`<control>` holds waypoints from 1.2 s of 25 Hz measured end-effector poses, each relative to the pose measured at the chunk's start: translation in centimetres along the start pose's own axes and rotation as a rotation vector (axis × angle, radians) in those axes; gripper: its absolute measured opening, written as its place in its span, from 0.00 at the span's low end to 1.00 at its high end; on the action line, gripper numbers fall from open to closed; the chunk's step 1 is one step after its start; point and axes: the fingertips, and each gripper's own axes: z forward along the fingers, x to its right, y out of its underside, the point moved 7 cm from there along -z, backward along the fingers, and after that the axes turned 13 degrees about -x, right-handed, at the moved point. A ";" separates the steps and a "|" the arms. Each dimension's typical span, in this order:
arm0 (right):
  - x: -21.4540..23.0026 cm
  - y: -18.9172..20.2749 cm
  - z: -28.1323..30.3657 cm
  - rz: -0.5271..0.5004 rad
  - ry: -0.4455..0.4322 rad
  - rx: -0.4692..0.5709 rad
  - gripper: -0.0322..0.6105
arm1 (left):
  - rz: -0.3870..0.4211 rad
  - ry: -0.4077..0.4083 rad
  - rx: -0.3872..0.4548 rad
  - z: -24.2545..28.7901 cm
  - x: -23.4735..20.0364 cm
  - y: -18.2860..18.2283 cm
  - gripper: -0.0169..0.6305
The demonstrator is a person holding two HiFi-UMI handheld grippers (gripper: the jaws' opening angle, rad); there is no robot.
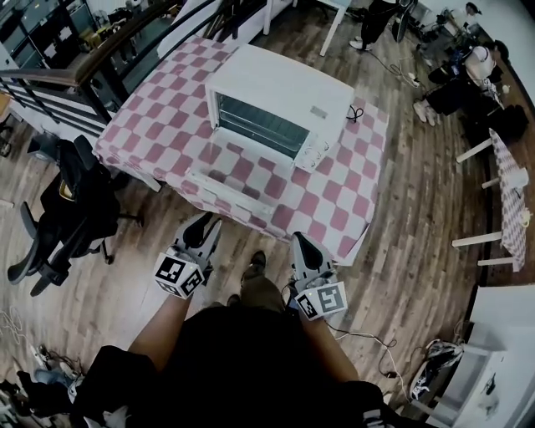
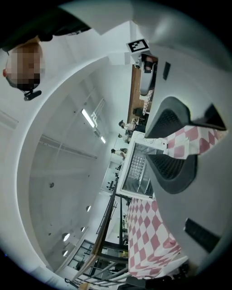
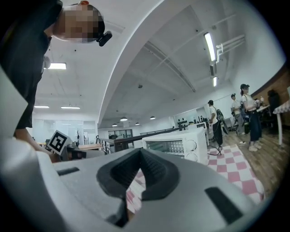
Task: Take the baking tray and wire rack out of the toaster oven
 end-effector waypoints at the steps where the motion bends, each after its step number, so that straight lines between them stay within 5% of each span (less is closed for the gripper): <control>1: 0.7 -0.3 1.1 0.006 -0.010 -0.001 0.05 | -0.009 0.000 -0.009 1.0 -0.6 -0.4 0.18; 11: 9.4 -3.8 9.0 0.009 -0.107 -0.018 0.05 | -0.282 0.125 -0.037 13.7 -4.3 -3.5 0.18; 20: 14.6 -3.8 12.2 0.047 -0.081 -0.050 0.05 | -0.787 0.202 0.047 21.7 -9.7 -2.5 0.18; 25: 16.4 -3.9 14.0 0.058 -0.023 -0.065 0.05 | -0.994 0.289 0.066 26.2 -12.7 -0.8 0.20; 30: 17.4 -4.3 15.1 0.094 0.053 -0.076 0.05 | -1.156 0.288 0.033 29.2 -15.2 1.7 0.23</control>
